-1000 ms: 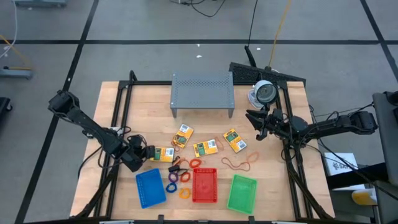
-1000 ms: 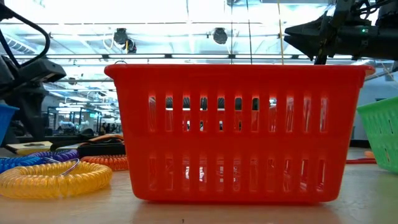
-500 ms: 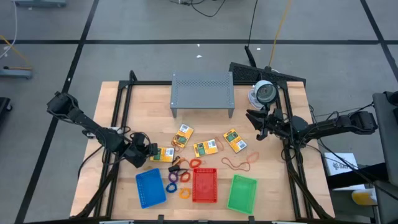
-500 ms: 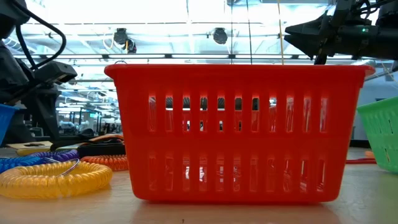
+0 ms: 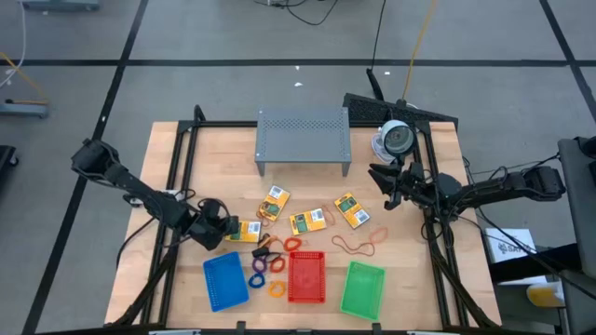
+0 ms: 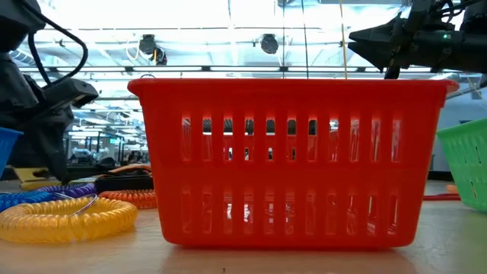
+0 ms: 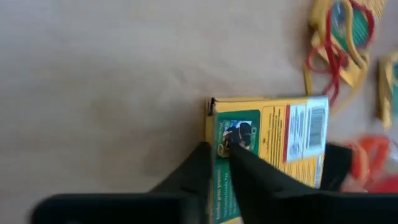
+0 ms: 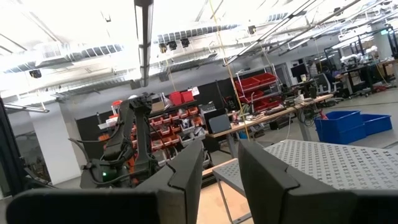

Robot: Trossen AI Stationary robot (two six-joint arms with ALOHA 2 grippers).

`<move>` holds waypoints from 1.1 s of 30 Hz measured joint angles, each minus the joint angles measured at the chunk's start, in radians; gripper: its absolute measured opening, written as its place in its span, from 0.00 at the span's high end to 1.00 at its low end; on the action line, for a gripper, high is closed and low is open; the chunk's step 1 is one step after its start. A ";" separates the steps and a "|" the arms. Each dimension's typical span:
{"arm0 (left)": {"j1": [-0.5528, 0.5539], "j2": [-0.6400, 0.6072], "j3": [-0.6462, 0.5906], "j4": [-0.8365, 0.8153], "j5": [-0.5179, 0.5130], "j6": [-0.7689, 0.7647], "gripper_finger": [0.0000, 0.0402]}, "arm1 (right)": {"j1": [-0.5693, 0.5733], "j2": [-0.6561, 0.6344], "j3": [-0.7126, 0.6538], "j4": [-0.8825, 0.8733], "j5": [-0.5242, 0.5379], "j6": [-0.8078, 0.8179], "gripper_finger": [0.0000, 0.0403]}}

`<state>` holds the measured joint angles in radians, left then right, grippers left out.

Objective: Pick & Place Office Desk Supplies
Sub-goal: Put the crayon box into the blue bin

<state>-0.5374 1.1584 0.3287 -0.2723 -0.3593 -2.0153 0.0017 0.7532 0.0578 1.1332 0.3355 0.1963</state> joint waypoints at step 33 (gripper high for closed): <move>-0.001 -0.048 0.000 0.141 -0.200 0.155 1.00 | 0.000 0.000 0.000 0.007 0.001 0.009 0.77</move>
<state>-0.5381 1.1101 0.3290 -0.1312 -0.5598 -1.8607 0.0013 0.7536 0.0574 1.1407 0.3367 0.2050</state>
